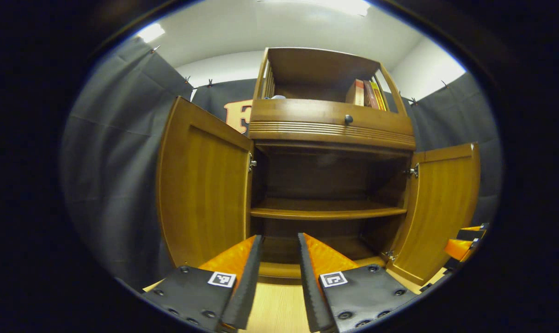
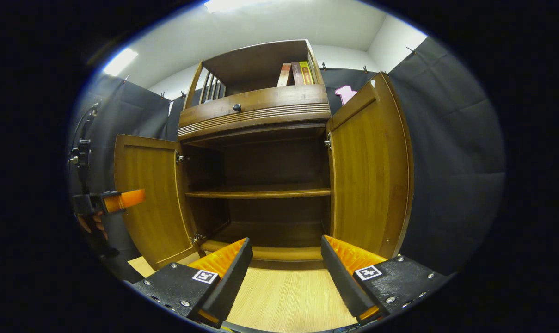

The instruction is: Open the right door of the double-door shoe cabinet with the right hand, and open the left door with the left hand.

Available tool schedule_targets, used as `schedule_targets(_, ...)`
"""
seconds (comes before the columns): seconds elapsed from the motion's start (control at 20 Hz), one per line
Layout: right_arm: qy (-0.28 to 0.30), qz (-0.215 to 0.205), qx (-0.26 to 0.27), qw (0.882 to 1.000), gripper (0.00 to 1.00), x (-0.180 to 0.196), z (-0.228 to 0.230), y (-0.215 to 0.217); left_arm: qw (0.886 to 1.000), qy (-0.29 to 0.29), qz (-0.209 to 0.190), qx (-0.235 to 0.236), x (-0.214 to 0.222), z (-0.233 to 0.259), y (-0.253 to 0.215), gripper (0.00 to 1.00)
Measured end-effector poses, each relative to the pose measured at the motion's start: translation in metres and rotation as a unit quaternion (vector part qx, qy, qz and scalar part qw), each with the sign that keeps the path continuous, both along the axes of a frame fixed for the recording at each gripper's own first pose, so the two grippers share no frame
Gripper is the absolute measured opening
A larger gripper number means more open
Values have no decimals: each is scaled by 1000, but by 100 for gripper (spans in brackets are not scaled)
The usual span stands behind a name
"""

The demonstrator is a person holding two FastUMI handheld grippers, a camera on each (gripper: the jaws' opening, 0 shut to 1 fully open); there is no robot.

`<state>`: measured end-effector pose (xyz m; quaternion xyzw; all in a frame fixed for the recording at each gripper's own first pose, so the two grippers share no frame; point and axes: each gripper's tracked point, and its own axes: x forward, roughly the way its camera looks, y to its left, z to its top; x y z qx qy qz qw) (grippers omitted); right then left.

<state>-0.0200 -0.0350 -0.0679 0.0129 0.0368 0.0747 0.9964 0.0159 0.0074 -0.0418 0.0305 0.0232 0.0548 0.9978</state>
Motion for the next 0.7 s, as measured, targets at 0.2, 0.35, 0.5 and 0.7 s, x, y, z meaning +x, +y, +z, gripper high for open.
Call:
schedule_targets(0.2, -3, -4, -2, 1000, 92, 3, -1, -5, 998, 8, -9, -54, 8, -17, -12, 71)
schedule_targets(0.35, -4, -4, 1, 1000, 92, 5, -2, -6, 996, 8, -2, -89, 11, -25, -5, 91)
schedule_targets(0.5, -3, -4, 0, 1000, 92, 9, -3, -5, 995, 1, 18, -101, 11, -28, 9, 95)
schedule_targets(0.7, -2, 0, 0, 1000, 100, 13, -6, 1, 997, -5, 38, -74, 11, -28, 21, 95)
